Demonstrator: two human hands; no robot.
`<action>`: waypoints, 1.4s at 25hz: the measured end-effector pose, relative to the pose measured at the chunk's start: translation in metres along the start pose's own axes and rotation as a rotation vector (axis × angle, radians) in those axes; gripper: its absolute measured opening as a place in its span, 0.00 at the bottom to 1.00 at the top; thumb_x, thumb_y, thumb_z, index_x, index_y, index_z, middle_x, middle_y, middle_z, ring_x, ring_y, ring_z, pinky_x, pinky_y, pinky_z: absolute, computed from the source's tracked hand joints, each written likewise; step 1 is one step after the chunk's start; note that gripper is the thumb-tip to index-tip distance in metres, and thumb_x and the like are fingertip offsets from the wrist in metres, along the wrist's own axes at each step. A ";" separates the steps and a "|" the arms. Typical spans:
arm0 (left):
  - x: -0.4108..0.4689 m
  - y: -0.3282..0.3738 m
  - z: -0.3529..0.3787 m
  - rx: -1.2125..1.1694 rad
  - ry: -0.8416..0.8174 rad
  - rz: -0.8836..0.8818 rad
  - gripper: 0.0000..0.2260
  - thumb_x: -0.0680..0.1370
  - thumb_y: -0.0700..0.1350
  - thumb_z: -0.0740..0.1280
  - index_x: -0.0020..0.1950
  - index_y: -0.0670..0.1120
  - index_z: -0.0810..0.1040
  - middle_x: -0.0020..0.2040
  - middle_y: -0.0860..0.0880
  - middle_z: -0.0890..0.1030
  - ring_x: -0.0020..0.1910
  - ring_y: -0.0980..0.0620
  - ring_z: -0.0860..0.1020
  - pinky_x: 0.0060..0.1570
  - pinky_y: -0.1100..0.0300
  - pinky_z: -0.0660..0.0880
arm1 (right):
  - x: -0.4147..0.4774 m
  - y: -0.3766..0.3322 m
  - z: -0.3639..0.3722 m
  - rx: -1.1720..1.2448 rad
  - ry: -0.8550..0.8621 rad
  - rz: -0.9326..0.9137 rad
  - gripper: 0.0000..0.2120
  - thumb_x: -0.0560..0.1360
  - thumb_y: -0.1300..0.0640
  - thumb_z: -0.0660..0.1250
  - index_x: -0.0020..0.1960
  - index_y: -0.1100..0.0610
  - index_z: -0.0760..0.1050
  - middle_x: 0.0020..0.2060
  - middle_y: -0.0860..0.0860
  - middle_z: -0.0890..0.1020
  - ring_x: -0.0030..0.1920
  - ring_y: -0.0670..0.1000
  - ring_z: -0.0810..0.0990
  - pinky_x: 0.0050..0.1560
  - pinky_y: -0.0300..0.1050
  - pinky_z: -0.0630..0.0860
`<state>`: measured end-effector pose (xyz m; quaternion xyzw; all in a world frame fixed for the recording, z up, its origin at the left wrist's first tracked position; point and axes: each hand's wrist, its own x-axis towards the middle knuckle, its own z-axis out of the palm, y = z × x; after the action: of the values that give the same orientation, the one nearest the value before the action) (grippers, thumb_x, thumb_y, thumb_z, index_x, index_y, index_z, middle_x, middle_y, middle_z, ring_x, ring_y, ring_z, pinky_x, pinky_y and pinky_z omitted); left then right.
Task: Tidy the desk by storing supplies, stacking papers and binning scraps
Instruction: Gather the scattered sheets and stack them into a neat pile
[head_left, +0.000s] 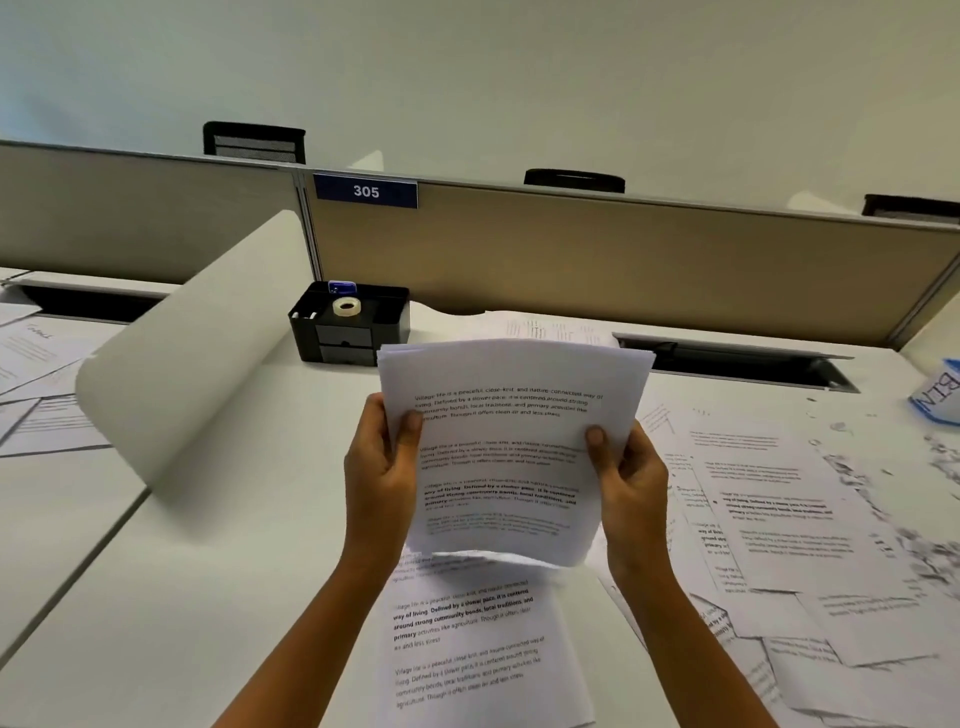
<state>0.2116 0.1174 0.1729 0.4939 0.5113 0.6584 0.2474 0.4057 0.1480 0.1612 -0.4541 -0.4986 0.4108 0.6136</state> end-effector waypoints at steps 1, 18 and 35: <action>0.001 0.002 0.000 -0.015 0.021 0.016 0.05 0.78 0.47 0.59 0.50 0.48 0.70 0.45 0.52 0.79 0.44 0.57 0.80 0.36 0.67 0.78 | 0.000 -0.003 -0.001 0.010 0.003 -0.014 0.08 0.73 0.50 0.62 0.51 0.51 0.74 0.43 0.44 0.83 0.42 0.47 0.82 0.37 0.38 0.80; -0.021 -0.028 -0.002 -0.034 -0.040 -0.137 0.07 0.74 0.50 0.60 0.50 0.54 0.74 0.46 0.60 0.82 0.47 0.54 0.81 0.42 0.59 0.80 | -0.021 0.007 -0.020 0.065 -0.087 0.130 0.09 0.79 0.62 0.57 0.52 0.56 0.75 0.43 0.43 0.84 0.43 0.42 0.81 0.39 0.35 0.78; -0.045 -0.052 0.001 0.075 0.056 -0.274 0.04 0.79 0.43 0.60 0.47 0.51 0.74 0.45 0.55 0.81 0.43 0.54 0.80 0.39 0.65 0.78 | -0.039 0.044 -0.026 -0.216 -0.011 0.173 0.03 0.77 0.59 0.62 0.49 0.57 0.74 0.45 0.52 0.81 0.47 0.52 0.80 0.47 0.42 0.78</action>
<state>0.2210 0.0992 0.1077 0.4100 0.6047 0.6124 0.3019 0.4229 0.1180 0.1068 -0.5567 -0.5022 0.4085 0.5206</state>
